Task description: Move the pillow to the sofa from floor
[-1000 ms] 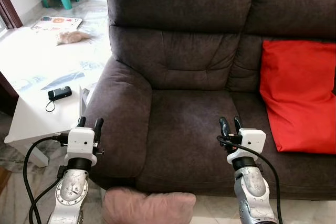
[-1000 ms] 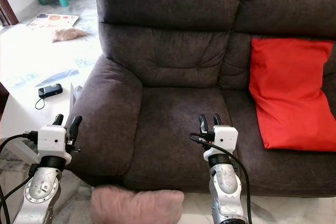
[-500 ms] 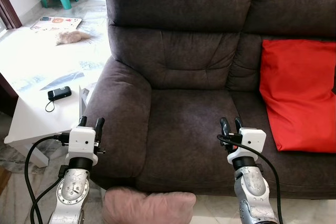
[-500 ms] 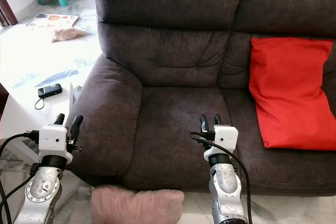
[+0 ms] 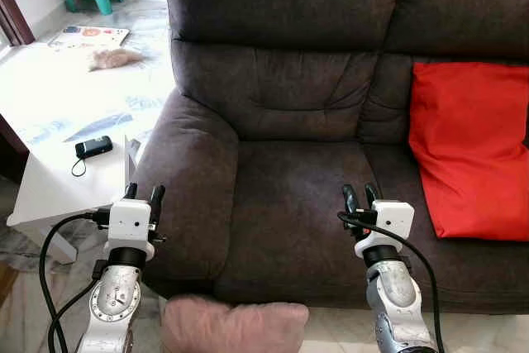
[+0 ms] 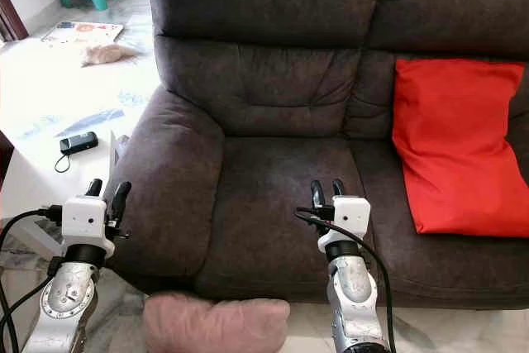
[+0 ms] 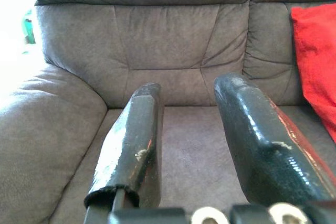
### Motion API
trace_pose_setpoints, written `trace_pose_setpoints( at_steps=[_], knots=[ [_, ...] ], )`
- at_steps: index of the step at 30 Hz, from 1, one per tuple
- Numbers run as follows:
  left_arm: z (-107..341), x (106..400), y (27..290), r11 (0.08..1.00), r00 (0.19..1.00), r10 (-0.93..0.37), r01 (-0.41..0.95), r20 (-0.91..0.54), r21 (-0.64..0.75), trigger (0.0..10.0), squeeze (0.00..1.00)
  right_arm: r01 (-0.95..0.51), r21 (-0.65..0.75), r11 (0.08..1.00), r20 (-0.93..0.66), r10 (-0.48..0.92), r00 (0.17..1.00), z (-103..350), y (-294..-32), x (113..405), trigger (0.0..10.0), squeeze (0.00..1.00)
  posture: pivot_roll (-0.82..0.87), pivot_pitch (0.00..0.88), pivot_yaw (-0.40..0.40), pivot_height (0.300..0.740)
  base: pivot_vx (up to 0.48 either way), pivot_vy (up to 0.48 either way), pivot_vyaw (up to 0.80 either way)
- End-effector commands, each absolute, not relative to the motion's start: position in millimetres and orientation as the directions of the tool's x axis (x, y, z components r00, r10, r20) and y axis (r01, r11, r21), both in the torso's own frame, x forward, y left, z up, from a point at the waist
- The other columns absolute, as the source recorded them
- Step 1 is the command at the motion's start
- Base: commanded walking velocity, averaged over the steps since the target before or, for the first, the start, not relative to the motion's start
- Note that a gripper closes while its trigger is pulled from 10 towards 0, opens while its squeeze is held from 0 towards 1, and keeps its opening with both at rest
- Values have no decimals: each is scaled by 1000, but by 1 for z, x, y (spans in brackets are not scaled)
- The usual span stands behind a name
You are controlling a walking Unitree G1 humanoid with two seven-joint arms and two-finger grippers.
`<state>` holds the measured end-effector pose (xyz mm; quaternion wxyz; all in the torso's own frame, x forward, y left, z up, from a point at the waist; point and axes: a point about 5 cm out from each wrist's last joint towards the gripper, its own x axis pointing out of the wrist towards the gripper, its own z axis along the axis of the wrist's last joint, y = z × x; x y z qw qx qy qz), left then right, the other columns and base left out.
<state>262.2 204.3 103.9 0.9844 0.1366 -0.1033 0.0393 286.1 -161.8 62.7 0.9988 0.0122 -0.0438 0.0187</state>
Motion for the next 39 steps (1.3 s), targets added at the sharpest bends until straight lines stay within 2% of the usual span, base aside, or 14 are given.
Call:
trace_pose_setpoints(
  at_steps=[1, 12, 27, 38, 39],
  knots=[
    [100, 264, 200, 961, 980, 40, -90, 194, 260, 10000, 0, -46, 8, 999, 84, 45, 995, 65, -163, 288, 10000, 0, 21, 57, -57, 718, 0, 0, 0],
    [101, 265, 199, 962, 979, 43, -94, 199, 256, 10000, 0, -86, 6, 996, 75, 86, 994, 64, -157, 289, 10000, 0, 23, 61, -63, 673, 0, 0, 0],
    [99, 263, 200, 961, 980, 52, -102, 194, 255, 10000, 0, -115, -2, 993, 98, 115, 989, 66, -153, 288, 10000, 0, 24, 69, -69, 673, 0, 0, 0],
    [98, 263, 197, 963, 981, 48, -95, 187, 251, 10000, 0, -133, -15, 991, 60, 133, 989, 63, -152, 289, 10000, 0, 21, 76, -72, 673, 0, 0, 0],
    [97, 263, 197, 963, 981, 48, -94, 186, 251, 10000, 0, -139, -17, 990, 59, 139, 988, 63, -151, 289, 10000, 0, 20, 76, -73, 664, 0, 0, 0]
  ],
)
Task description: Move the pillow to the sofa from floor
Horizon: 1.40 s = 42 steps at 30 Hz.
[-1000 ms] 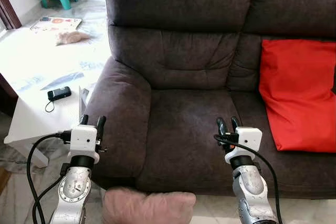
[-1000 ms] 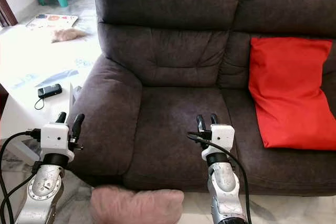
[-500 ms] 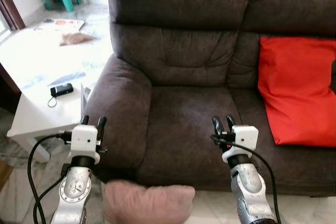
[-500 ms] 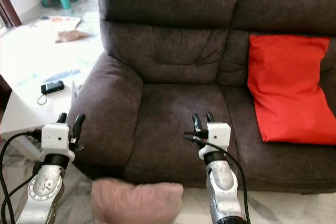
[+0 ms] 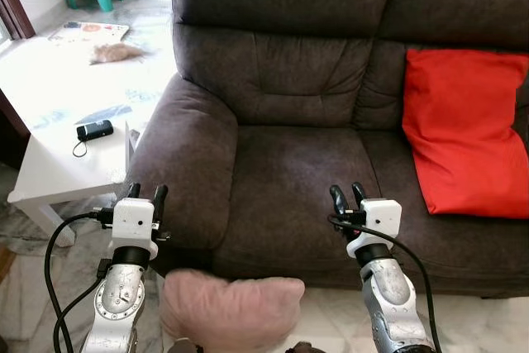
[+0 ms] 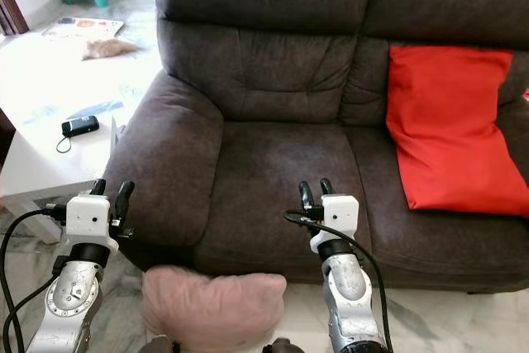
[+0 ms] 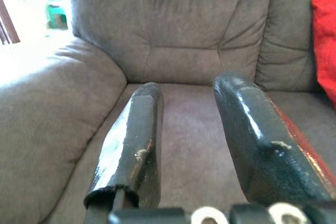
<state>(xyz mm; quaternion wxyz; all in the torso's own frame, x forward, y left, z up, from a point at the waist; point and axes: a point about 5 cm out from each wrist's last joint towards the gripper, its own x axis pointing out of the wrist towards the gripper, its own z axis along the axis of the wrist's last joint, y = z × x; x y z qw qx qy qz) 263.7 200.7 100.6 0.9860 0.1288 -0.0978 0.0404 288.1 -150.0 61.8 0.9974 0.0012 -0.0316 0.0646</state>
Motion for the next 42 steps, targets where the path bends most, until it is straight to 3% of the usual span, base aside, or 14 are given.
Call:
trace_pose_setpoints(
  at_steps=[1, 10, 42],
  knots=[
    [97, 263, 197, 963, 981, 50, -96, 185, 250, 10000, 0, -141, -17, 990, 62, 141, 988, 63, -151, 289, 10000, 0, 20, 76, -74, 654, 0, 0, 0],
    [96, 263, 196, 964, 983, 48, -92, 178, 250, 10000, 0, -179, -27, 984, 59, 180, 982, 63, -145, 287, 10000, 0, 19, 82, -78, 601, 0, 0, 0],
    [85, 261, 199, 976, 992, 53, -76, 112, 205, 10000, 0, -219, -33, 975, 60, 220, 974, 63, -142, 284, 10000, 0, 17, 89, -85, 601, 0, 0, 0]
  ],
)
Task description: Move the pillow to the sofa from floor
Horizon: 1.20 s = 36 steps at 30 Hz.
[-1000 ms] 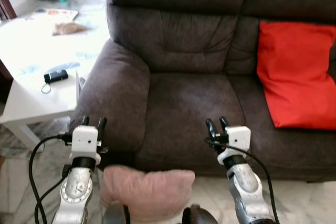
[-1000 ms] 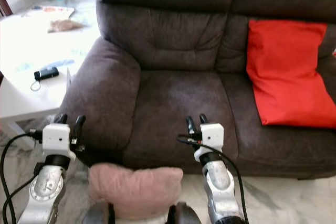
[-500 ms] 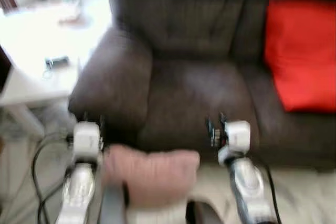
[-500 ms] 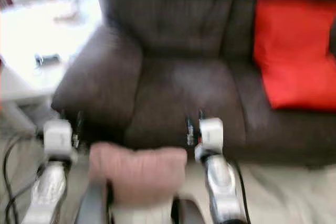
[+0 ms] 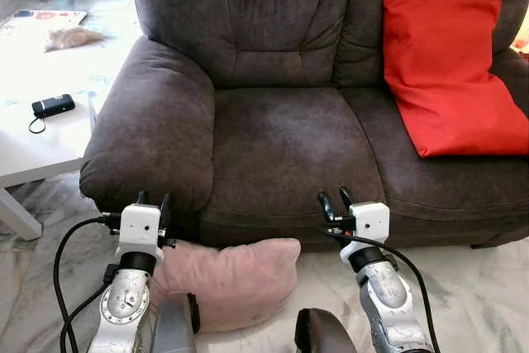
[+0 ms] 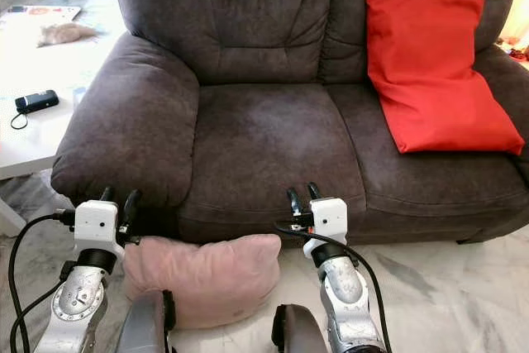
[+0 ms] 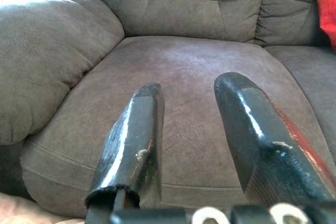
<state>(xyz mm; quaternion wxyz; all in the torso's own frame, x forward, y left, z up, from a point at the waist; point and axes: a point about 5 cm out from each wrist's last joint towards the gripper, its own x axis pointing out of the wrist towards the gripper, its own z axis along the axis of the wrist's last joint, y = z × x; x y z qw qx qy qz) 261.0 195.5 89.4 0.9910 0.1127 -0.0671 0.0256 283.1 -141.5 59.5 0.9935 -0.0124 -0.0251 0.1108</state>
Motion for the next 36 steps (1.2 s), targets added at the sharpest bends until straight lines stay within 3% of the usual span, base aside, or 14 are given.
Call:
trace_pose_setpoints(
  at_steps=[1, 8, 36],
  knots=[
    [85, 261, 201, 976, 992, 62, -84, 111, 203, 10000, 0, -212, -41, 976, 46, 213, 976, 63, -142, 285, 10000, 0, 18, 90, -86, 601, 0, 0, 0],
    [85, 262, 201, 977, 992, 60, -81, 111, 199, 10000, 0, -218, -52, 975, 49, 221, 974, 64, -141, 286, 10000, 0, 18, 88, -87, 571, 0, 0, 0],
    [74, 261, 205, 979, 995, 93, -98, 39, 176, 10000, 0, -242, -44, 969, 71, 244, 967, 66, -139, 285, 10000, 0, 18, 93, -95, 551, 0, 0, 0]
  ],
)
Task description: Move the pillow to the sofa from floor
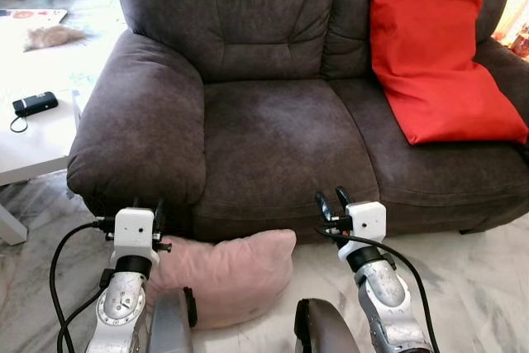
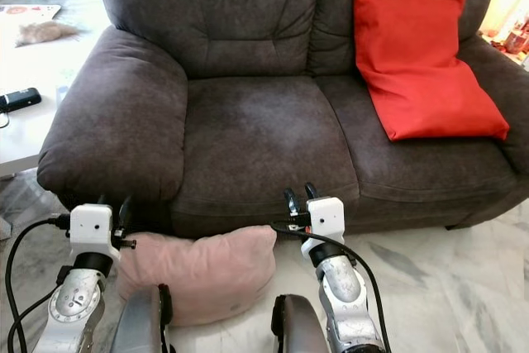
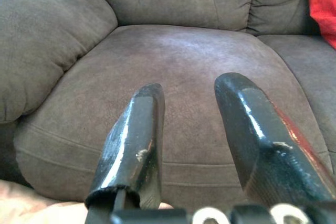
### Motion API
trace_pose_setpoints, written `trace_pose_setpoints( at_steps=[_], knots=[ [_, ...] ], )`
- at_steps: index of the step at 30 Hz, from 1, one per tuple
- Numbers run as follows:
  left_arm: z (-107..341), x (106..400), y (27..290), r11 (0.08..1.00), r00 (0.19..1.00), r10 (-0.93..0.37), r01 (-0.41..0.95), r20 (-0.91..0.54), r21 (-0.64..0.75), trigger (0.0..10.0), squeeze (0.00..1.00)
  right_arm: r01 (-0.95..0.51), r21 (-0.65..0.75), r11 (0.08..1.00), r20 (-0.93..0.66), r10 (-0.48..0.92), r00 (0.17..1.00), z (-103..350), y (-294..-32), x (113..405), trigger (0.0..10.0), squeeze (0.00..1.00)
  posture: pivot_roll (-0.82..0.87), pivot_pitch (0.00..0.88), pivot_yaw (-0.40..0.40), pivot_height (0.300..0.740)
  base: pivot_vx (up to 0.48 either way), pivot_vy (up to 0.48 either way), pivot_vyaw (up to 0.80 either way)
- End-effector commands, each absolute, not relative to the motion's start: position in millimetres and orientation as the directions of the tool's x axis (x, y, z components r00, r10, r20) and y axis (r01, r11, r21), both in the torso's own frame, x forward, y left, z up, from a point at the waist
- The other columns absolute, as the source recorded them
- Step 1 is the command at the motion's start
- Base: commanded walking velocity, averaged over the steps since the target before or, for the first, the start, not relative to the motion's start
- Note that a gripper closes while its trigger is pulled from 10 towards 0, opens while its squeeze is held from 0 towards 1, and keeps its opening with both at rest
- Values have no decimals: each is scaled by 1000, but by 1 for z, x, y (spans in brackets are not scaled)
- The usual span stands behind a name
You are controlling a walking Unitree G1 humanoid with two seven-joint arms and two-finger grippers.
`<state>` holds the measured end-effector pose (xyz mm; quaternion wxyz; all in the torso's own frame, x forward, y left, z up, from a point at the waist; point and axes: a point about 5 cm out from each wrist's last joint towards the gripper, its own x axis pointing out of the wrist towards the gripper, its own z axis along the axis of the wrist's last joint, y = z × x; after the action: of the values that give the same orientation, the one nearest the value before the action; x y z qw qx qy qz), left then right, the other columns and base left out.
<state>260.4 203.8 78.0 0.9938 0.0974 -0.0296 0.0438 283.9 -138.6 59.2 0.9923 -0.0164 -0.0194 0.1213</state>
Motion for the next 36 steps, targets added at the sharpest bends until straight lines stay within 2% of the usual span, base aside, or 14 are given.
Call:
trace_pose_setpoints(
  at_steps=[1, 4, 8, 13, 22, 29, 36],
  knots=[
    [73, 261, 205, 980, 994, 99, -104, 34, 172, 10000, 0, -242, -44, 969, 72, 245, 967, 67, -139, 285, 10000, 0, 17, 92, -94, 551, 0, 0, 0],
    [65, 262, 212, 983, 989, 144, -141, -23, 114, 10000, 0, -277, -69, 958, 85, 282, 956, 69, -135, 284, 10000, 0, 18, 94, -96, 551, 0, 0, 0],
    [62, 264, 220, 982, 982, 181, -177, -53, 69, 10000, 0, -297, -79, 952, 79, 303, 950, 68, -133, 282, 10000, 0, 18, 96, -96, 551, 0, 0, 800],
    [61, 266, 220, 985, 985, 162, -157, -64, 69, 10000, 0, -304, -81, 949, 74, 310, 948, 67, -132, 282, 10000, 0, 17, 96, -94, 551, 0, 0, 486],
    [57, 269, 218, 992, 987, 121, -116, -104, 53, 10000, 0, -314, -82, 946, 58, 319, 946, 65, -131, 281, 10000, 0, 17, 100, -92, 551, 0, 0, 0],
    [57, 269, 219, 993, 988, 112, -107, -109, 51, 10000, 0, -323, -71, 944, 61, 328, 943, 65, -128, 280, 10000, 0, 18, 101, -89, 551, 0, 0, 778],
    [56, 270, 217, 995, 989, 92, -88, -116, 42, 10000, 0, -329, -72, 942, 57, 333, 941, 64, -127, 280, 10000, 0, 19, 100, -88, 551, 0, 0, 127]
  ],
)
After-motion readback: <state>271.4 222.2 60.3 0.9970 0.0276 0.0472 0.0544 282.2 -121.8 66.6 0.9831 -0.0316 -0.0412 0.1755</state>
